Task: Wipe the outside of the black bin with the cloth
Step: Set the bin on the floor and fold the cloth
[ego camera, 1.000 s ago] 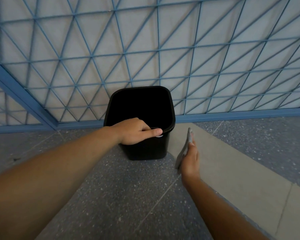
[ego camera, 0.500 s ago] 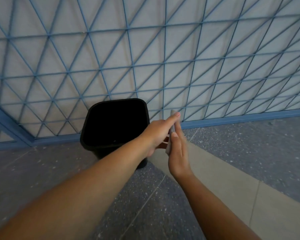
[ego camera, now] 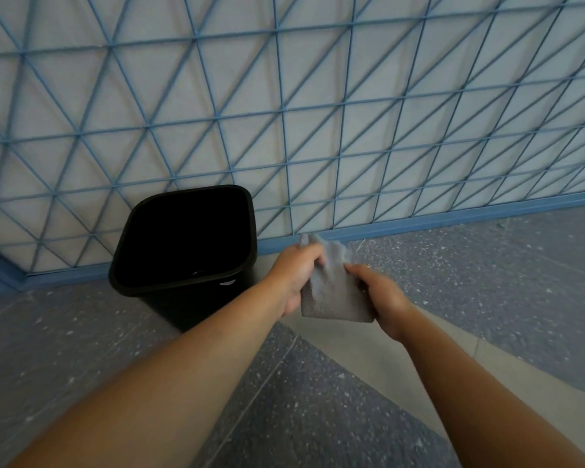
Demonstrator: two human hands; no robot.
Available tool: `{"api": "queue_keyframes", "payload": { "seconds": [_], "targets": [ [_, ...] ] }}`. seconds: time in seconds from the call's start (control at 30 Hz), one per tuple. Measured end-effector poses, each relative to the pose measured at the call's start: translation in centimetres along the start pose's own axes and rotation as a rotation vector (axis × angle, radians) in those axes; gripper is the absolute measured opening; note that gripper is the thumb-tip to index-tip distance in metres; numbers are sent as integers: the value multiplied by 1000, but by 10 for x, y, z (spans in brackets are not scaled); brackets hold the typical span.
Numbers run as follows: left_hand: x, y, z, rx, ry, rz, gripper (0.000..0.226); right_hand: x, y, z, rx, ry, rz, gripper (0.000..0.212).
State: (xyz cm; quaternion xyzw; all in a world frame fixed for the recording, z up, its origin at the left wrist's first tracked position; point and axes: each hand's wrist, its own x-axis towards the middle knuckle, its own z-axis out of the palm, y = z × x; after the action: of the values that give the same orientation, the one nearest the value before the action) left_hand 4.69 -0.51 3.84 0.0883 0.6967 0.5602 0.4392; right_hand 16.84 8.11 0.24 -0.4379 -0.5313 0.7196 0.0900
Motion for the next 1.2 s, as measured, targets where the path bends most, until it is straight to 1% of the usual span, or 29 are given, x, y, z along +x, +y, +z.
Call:
{"api": "queue_keyframes", "payload": {
  "seconds": [0.03, 0.13, 0.2, 0.27, 0.3, 0.33, 0.4, 0.43, 0.53, 0.57, 0.73, 0.8, 0.87, 0.93, 1.03, 1.13, 1.2],
  "targets": [
    [6, -6, 0, 27, 40, -13, 12, 5, 2, -5, -29, 15, -26, 17],
    [39, -28, 0, 87, 150, -91, 35, 37, 12, -13, -177, 143, -81, 18],
    [65, -41, 0, 139, 227, -118, 34, 61, 18, -12, -230, 204, -86, 15],
    [85, -50, 0, 239, 312, -98, 33, 81, 22, -10, -271, 224, -88, 12],
    [93, -52, 0, 290, 360, -74, 35, 91, 25, -8, -295, 228, -96, 14],
    [104, -55, -1, 343, 413, -56, 34, 105, 27, -6, -321, 227, -100, 21],
    [120, -59, -6, 424, 495, -29, 21, 122, 29, 2, -394, 230, -123, 30],
    [127, -61, -8, 452, 524, -25, 20, 133, 30, 6, -425, 227, -138, 29],
    [148, -68, -11, 490, 589, -13, 29, 160, 30, 13, -463, 223, -175, 14],
    [155, -71, -10, 487, 606, -2, 31, 167, 30, 14, -479, 225, -182, 18],
    [173, -85, -10, 471, 630, 60, 27, 187, 36, 14, -603, 232, -196, 36],
    [170, -89, -12, 544, 629, 110, 31, 185, 39, 14, -625, 264, -230, 53],
    [161, -96, -12, 653, 596, 185, 34, 179, 43, 13, -634, 283, -284, 62],
    [150, -104, -11, 727, 537, 205, 35, 173, 47, 14, -663, 250, -282, 62],
    [146, -112, -12, 802, 469, 139, 37, 171, 50, 16, -695, 209, -245, 59],
    [146, -113, -14, 814, 426, 112, 39, 175, 51, 14, -733, 207, -213, 53],
    [145, -112, -15, 853, 417, 106, 39, 175, 50, 12, -810, 185, -199, 52]
  ]
}}
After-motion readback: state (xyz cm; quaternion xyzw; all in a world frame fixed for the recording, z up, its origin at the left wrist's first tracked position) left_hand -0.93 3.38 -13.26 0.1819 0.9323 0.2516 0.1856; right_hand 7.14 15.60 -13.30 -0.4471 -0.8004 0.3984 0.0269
